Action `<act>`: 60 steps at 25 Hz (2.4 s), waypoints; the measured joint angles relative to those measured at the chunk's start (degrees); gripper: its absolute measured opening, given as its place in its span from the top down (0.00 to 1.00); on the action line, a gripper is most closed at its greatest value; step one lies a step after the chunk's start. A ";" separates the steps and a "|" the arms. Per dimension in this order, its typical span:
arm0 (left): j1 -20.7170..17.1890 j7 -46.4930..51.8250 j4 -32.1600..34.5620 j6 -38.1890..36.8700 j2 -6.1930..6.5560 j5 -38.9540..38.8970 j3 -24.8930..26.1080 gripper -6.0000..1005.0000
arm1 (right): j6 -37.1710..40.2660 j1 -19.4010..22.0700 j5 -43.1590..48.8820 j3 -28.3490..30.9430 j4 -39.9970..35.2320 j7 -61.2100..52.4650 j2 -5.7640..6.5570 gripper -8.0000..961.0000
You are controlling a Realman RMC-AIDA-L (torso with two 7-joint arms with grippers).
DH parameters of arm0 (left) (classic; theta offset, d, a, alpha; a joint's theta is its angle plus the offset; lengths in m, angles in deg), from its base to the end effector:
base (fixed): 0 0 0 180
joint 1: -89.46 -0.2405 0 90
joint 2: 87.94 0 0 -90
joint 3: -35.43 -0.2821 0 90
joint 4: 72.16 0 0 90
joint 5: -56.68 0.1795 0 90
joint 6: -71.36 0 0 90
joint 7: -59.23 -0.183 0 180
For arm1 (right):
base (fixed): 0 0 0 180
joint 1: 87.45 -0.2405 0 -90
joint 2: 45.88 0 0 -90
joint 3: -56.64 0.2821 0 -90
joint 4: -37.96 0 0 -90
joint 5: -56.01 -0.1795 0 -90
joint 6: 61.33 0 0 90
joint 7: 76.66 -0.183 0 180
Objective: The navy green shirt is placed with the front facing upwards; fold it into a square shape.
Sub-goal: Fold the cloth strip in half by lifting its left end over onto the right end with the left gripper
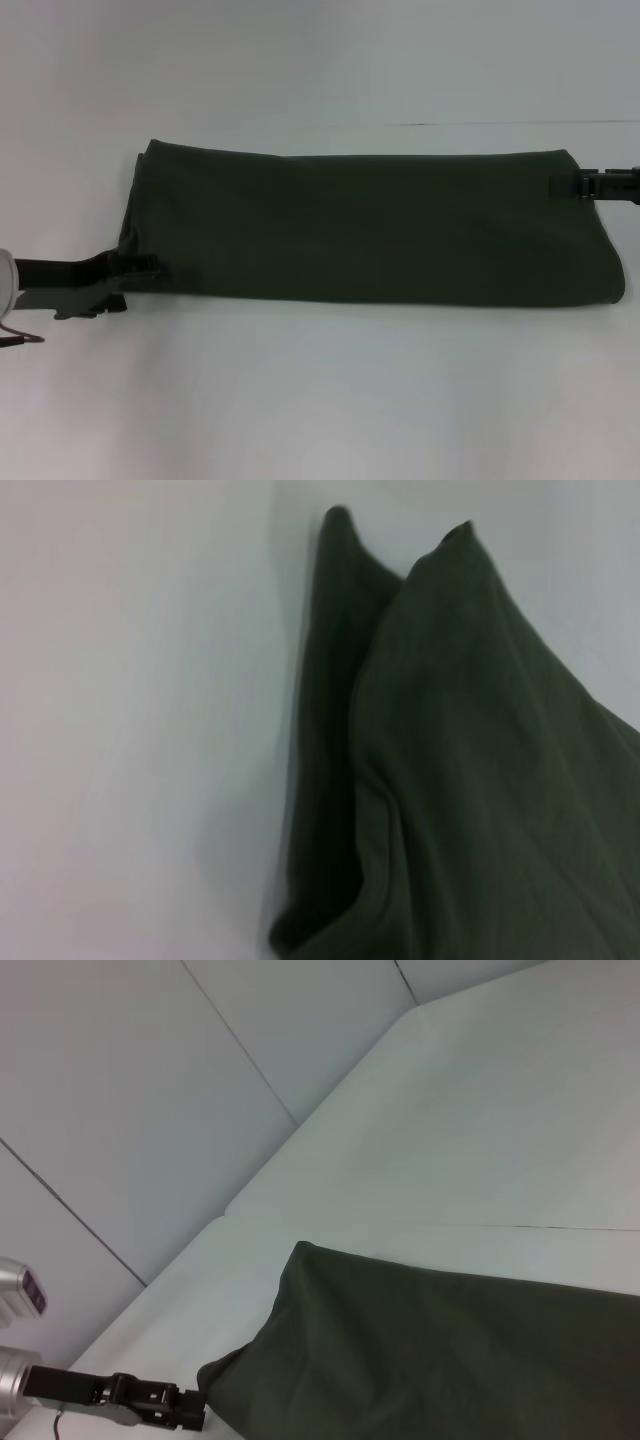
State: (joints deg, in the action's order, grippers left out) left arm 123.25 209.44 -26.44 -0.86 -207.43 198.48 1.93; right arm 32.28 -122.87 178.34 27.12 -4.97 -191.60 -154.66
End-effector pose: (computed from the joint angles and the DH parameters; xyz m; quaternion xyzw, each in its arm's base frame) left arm -0.3221 0.3721 -0.0264 -0.6637 -0.7040 -0.1334 0.2148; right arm 0.2636 0.3782 0.0520 -0.8611 0.4300 0.2274 0.1478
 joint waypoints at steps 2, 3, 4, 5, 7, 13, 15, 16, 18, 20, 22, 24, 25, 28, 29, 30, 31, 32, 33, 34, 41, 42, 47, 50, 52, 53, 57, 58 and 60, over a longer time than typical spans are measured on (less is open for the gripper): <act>0.13 1.69 0.01 -0.87 0.25 0.20 0.15 0.12 | 0.00 0.00 0.00 0.00 -0.01 -0.01 0.09 0.05; 0.17 2.25 0.03 -1.11 0.31 0.21 0.21 0.12 | 0.00 0.00 0.00 0.00 -0.02 -0.01 0.15 0.05; 0.21 2.78 0.03 -1.24 0.35 0.26 0.24 0.12 | 0.00 0.00 0.00 0.00 -0.02 -0.01 0.16 0.05; 0.25 3.17 0.03 -1.19 0.35 0.34 0.26 0.13 | 0.00 0.00 -0.01 0.04 -0.03 -0.01 0.17 0.05; 0.41 3.97 -0.39 -0.54 0.37 0.52 0.24 0.13 | 0.00 0.00 -0.03 0.15 -0.05 -0.01 0.17 0.05; 0.85 5.82 -1.96 0.31 0.40 0.44 0.28 0.13 | 0.10 0.00 -0.08 0.77 -0.06 -0.01 0.18 0.05; 0.85 6.65 -1.96 0.60 0.40 0.33 0.33 0.13 | 0.16 -0.03 -0.09 1.10 -0.06 -0.01 0.18 0.05; 0.84 6.91 -1.96 0.72 0.40 0.29 0.33 0.13 | 0.19 -0.06 -0.09 1.24 -0.05 -0.01 0.18 0.05; 0.88 7.20 -1.96 1.06 0.44 0.22 0.35 0.13 | 0.19 -0.14 -0.09 1.35 -0.06 -0.01 0.23 0.05; 1.06 7.45 -1.96 1.41 0.48 0.21 0.36 0.13 | 0.17 -0.22 -0.09 1.35 -0.06 -0.01 0.26 0.05; 1.25 7.69 -2.00 1.78 0.53 0.23 0.37 0.13 | 0.17 -0.26 -0.09 1.35 -0.06 -0.01 0.27 0.05; 1.42 7.73 -2.02 2.26 0.58 0.32 0.37 0.13 | 0.17 -0.30 -0.09 1.35 -0.05 -0.01 0.27 0.05; 1.51 7.74 -2.08 2.44 0.62 0.40 0.37 0.13 | 0.17 -0.32 -0.09 1.35 -0.06 -0.01 0.27 0.05; 1.77 7.75 -2.37 2.85 0.76 0.54 0.37 0.13 | 0.17 -0.31 -0.09 1.36 -0.06 -0.01 0.33 0.05; 1.85 7.75 -2.51 2.97 0.81 0.55 0.37 0.13 | 0.17 -0.31 -0.09 1.38 -0.06 -0.01 0.35 0.05; 1.92 7.75 -2.65 3.04 0.85 0.56 0.37 0.13 | 0.17 -0.30 -0.09 1.40 -0.06 -0.02 0.37 0.05; 1.98 7.76 -2.77 3.10 0.90 0.57 0.37 0.13 | 0.17 -0.28 -0.09 1.40 -0.05 -0.04 0.37 0.05; 2.02 7.76 -2.87 3.10 0.97 0.57 0.36 0.13 | 0.17 -0.25 -0.09 1.40 -0.06 -0.06 0.37 0.05; 2.05 7.76 -2.95 3.11 1.00 0.57 0.31 0.13 | 0.18 -0.23 -0.09 1.42 -0.06 -0.07 0.39 0.05; 2.06 7.77 -2.99 3.12 1.02 0.57 0.27 0.13 | 0.17 -0.22 -0.09 1.45 -0.06 -0.07 0.41 0.05; 2.26 7.74 -3.09 4.00 1.02 0.58 -0.02 0.13 | 0.14 -0.05 -0.13 2.08 -0.05 -0.09 0.45 0.05; 2.36 7.67 -3.24 4.38 1.03 0.57 -0.05 0.13 | 0.16 -0.03 -0.14 2.23 -0.06 -0.10 0.44 0.05; 3.49 7.15 -4.38 6.11 1.36 0.57 -0.26 0.13 | 0.32 0.00 -0.17 2.86 -0.05 -0.10 0.44 0.05; 4.20 6.56 -4.86 7.26 1.43 0.52 -0.43 0.13 | 0.35 0.01 -0.18 2.92 -0.06 -0.10 0.44 0.05; 4.52 6.13 -4.94 7.67 1.48 0.25 -0.36 0.13 | 0.33 0.00 -0.18 2.92 -0.06 -0.10 0.44 0.05; 4.65 5.90 -4.94 7.78 1.50 0.14 -0.28 0.13 | 0.31 0.01 -0.18 2.92 -0.06 -0.10 0.44 0.05; 5.12 5.24 -4.94 7.85 1.60 -0.24 -0.09 0.13 | 0.23 0.01 -0.18 2.92 -0.06 -0.10 0.44 0.05; 5.15 5.05 -4.95 7.85 1.62 -0.36 -0.08 0.13 | 0.20 0.00 -0.18 2.92 -0.06 -0.10 0.44 0.05; 5.18 4.76 -5.02 7.87 1.62 -0.58 -0.13 0.13 | 0.15 0.01 -0.18 2.91 -0.05 -0.10 0.44 0.05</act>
State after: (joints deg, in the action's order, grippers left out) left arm 128.43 214.20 -31.46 7.01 -205.80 197.90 1.80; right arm 32.42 -122.86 178.16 30.02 -5.02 -191.70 -154.22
